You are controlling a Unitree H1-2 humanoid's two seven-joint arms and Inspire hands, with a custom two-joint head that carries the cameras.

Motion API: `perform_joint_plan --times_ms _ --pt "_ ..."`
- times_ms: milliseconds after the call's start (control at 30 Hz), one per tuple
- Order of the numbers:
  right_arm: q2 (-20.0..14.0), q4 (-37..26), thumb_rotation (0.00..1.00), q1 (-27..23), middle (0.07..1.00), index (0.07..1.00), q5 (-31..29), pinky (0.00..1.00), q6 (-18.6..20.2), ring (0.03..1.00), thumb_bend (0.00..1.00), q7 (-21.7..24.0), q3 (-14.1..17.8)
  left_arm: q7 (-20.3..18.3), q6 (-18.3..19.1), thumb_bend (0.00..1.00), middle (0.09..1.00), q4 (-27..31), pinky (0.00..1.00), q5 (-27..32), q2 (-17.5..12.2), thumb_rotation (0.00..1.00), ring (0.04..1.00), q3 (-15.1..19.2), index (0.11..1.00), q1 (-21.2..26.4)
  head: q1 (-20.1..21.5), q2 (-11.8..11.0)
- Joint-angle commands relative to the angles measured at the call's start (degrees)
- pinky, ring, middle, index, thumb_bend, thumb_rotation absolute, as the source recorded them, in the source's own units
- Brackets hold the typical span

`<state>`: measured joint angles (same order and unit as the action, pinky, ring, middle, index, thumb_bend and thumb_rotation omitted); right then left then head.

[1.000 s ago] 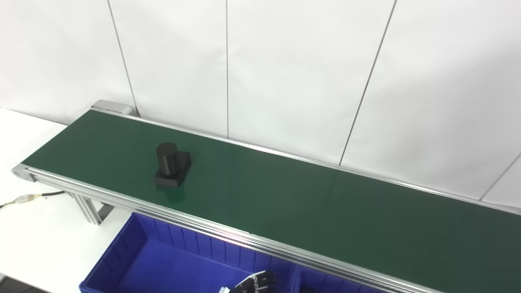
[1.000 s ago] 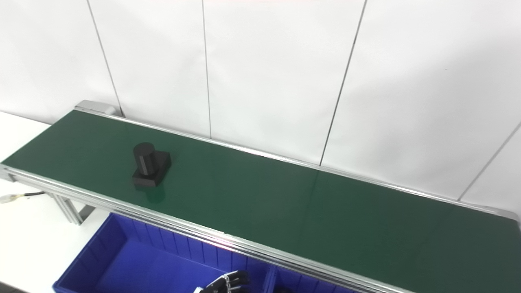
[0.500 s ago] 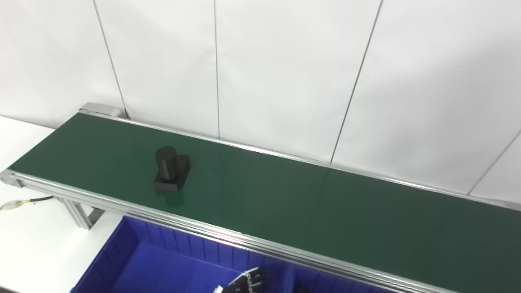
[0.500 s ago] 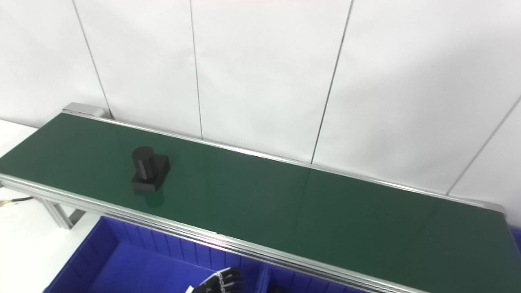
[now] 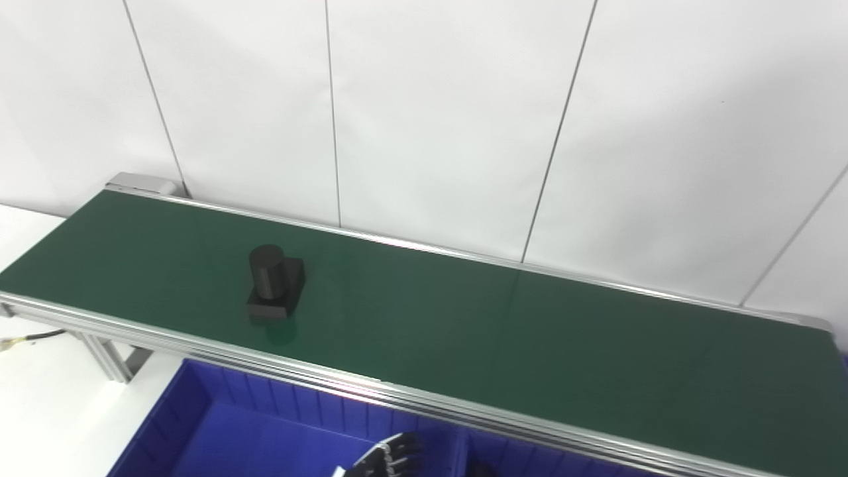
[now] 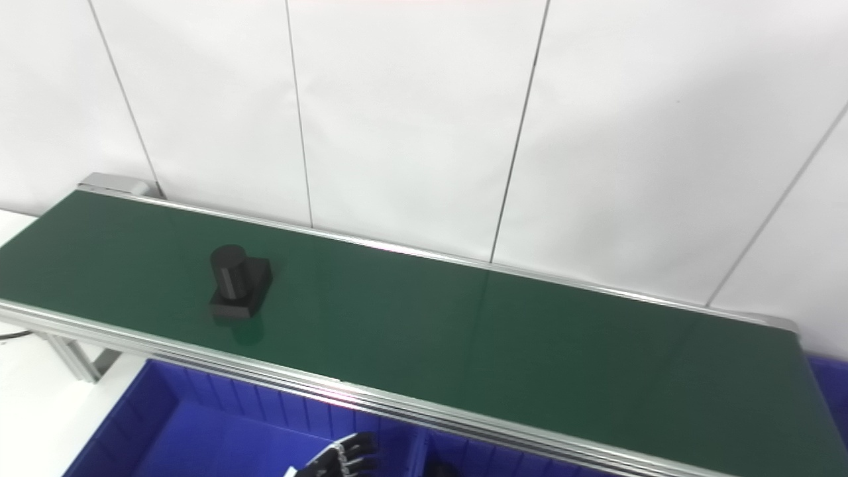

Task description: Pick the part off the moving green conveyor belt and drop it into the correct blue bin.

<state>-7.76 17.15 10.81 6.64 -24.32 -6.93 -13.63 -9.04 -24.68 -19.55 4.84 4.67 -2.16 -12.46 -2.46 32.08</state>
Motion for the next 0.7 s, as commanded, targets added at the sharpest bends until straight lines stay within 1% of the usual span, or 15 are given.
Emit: perform_joint_plan --times_ms 0,100,200,233,433,533,600,667 --pt "0.36 -2.02 0.0 -0.18 0.794 0.806 0.29 0.64 -2.61 0.716 0.73 -0.77 -0.26 -0.3 -2.17 0.51 0.799 1.67 0.76 0.51 -0.02 0.0 0.768 -0.08 0.807 -0.05 0.84 0.44" --pt "0.3 -2.47 0.0 0.02 0.797 0.807 0.58 0.65 -2.6 0.725 0.72 -0.79 -0.54 -1.3 -2.18 0.49 0.802 1.97 0.77 1.57 -0.44 0.0 0.775 0.16 0.81 -0.13 1.56 0.85" --pt "0.4 -3.08 0.0 0.45 0.801 0.816 2.08 0.66 -2.6 0.735 0.69 -1.85 -0.94 -2.01 -2.2 0.53 0.797 2.4 0.74 2.4 -0.84 0.0 0.768 0.5 0.797 -0.4 2.96 1.15" --pt "0.49 -3.27 0.0 0.57 0.803 0.818 2.24 0.66 -2.6 0.736 0.69 -2.1 -1.1 -2.16 -2.21 0.52 0.796 2.61 0.75 2.66 -0.98 0.0 0.768 0.56 0.796 -0.54 3.72 1.42" --pt "0.99 -3.97 0.0 1.17 0.819 0.827 2.75 0.67 -2.6 0.748 0.68 -2.63 -1.75 -2.67 -2.15 0.48 0.796 3.44 0.77 4.19 -1.53 0.0 0.768 0.64 0.794 -1.1 4.9 1.73" --pt "1.29 -4.15 0.0 1.34 0.831 0.835 3.15 0.68 -2.6 0.764 0.66 -2.81 -2.08 -2.79 -2.2 0.49 0.793 3.78 0.76 4.05 -1.83 0.0 0.759 0.88 0.8 -1.32 5.16 2.31" --pt "1.35 -4.16 0.0 1.31 0.832 0.836 3.57 0.69 -2.6 0.768 0.65 -3.17 -2.32 -2.75 -2.22 0.5 0.794 3.94 0.75 3.77 -1.94 0.0 0.756 1.06 0.803 -1.42 5.37 2.37" --pt "1.54 -4.09 0.0 1.36 0.835 0.84 3.83 0.69 -2.6 0.772 0.65 -3.52 -2.52 -2.94 -2.19 0.5 0.796 4.06 0.75 4.15 -2.11 0.0 0.757 1.16 0.806 -1.47 6.54 2.03"
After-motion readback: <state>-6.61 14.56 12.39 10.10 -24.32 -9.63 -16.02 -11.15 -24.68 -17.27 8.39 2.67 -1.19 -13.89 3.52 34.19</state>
